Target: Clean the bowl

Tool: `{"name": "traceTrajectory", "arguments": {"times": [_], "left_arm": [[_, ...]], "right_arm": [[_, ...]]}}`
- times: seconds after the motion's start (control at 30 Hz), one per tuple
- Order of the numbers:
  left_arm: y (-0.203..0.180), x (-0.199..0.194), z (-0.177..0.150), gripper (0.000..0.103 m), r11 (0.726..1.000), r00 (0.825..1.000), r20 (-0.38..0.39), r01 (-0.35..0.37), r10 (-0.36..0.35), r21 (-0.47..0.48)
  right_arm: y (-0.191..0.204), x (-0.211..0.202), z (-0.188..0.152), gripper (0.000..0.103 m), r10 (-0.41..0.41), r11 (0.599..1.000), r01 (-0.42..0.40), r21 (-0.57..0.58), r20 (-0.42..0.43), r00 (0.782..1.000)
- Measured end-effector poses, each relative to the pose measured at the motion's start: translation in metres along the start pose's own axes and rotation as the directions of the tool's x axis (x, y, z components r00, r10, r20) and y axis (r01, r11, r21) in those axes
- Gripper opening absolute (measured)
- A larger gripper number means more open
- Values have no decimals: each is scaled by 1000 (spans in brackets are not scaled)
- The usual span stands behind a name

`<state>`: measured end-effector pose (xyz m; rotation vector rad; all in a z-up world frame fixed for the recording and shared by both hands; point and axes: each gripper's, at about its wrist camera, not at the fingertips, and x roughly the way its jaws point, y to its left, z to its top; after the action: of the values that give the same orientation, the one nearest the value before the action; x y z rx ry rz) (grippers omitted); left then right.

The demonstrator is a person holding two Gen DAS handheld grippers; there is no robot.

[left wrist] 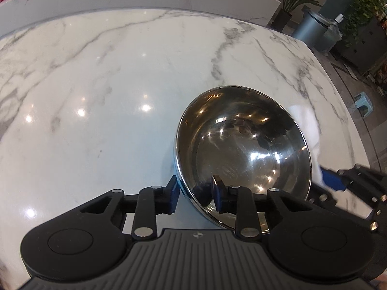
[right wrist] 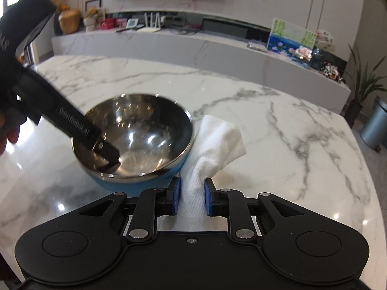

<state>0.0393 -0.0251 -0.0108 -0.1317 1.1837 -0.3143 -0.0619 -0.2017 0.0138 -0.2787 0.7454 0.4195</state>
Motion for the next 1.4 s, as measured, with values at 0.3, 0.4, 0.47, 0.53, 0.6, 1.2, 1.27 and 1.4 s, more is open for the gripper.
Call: {"name": "traceTrajectory", "arguments": {"times": [0.3,0.4,0.47,0.53,0.6,1.2,1.27,1.4], "left_arm": [[-3,4,-4,45,1000,999,-30,12,-12,-2],[-3,4,-4,44,1000,999,-30,12,-12,14],[-3,3,-3,39,1000,1000,-25,6,-5,25],[-2,-1,-2,30,999,1000,-9,-11,12,40],[0,-4,0,23,998,1000,3,-28,28,56],[1,-1,-2,43,999,999,-7,-44,44,28],[2,0,-3,44,999,999,-10,-36,36,19],[2,0,-2,44,999,999,-9,-36,36,32]], "right_arm": [[16,13,-7,19,63,996,-67,-52,-85,994],[14,13,-7,18,56,997,-61,-51,-85,995],[7,9,-4,18,38,999,-40,-28,-67,997],[1,5,-2,18,25,1000,-25,-13,-48,999],[-5,0,0,18,13,1000,-13,1,-29,1000],[21,8,-4,18,90,989,-98,-109,-77,993],[22,9,-5,18,91,989,-100,-111,-87,992],[18,10,-4,18,75,992,-83,-99,-87,993]]}}
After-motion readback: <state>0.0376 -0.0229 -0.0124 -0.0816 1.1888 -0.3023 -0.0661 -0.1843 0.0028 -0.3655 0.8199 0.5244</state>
